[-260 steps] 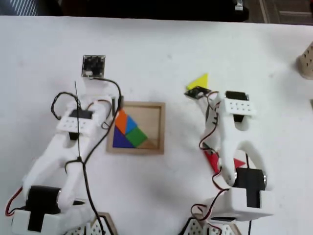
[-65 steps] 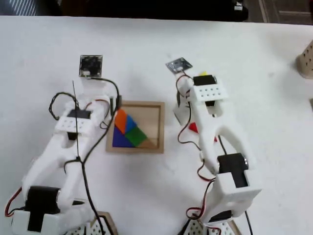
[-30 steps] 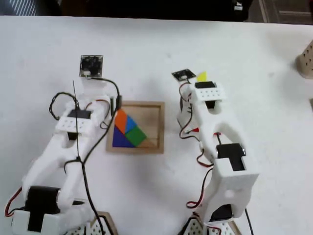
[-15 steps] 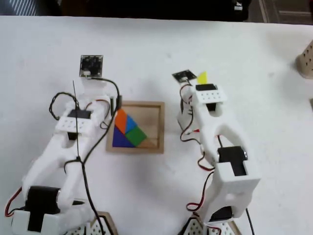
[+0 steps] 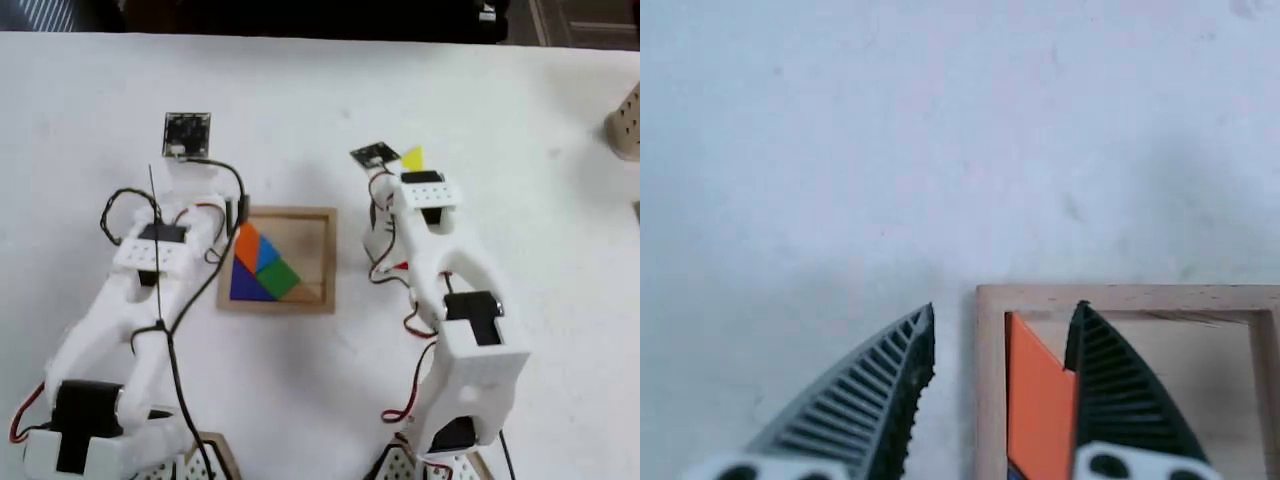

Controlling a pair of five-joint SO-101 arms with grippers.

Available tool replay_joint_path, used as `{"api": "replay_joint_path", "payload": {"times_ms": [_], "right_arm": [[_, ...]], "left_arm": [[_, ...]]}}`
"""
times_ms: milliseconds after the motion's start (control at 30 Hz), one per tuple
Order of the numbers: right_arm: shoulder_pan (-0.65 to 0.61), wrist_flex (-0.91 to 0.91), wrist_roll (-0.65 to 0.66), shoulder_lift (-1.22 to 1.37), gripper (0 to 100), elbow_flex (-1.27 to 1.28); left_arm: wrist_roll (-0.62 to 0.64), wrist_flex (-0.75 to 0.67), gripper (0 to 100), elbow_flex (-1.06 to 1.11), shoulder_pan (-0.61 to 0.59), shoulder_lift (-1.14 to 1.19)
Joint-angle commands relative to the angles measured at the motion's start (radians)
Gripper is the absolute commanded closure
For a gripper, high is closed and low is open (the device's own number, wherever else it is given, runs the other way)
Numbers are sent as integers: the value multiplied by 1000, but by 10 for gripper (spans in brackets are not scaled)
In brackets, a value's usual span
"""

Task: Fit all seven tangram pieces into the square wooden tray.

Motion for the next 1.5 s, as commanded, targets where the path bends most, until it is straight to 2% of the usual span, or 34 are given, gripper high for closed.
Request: {"api": "replay_joint_path", "payload": {"times_ms": [0, 67, 267, 1267, 1467], "right_arm": [[7, 42, 17, 22, 666, -83], [7, 51, 14, 38, 682, -104], [7, 58, 15, 45, 822, -114], [-5, 171, 9, -1, 828, -196], [-81, 242, 2, -133, 828, -192]], "left_arm": [[-9, -26, 775, -38, -13, -8], [-9, -26, 775, -38, -13, -8], [-9, -26, 775, -37, -13, -8], [-9, -28, 775, -41, -13, -8], [-9, -28, 775, -41, -13, -8]]}}
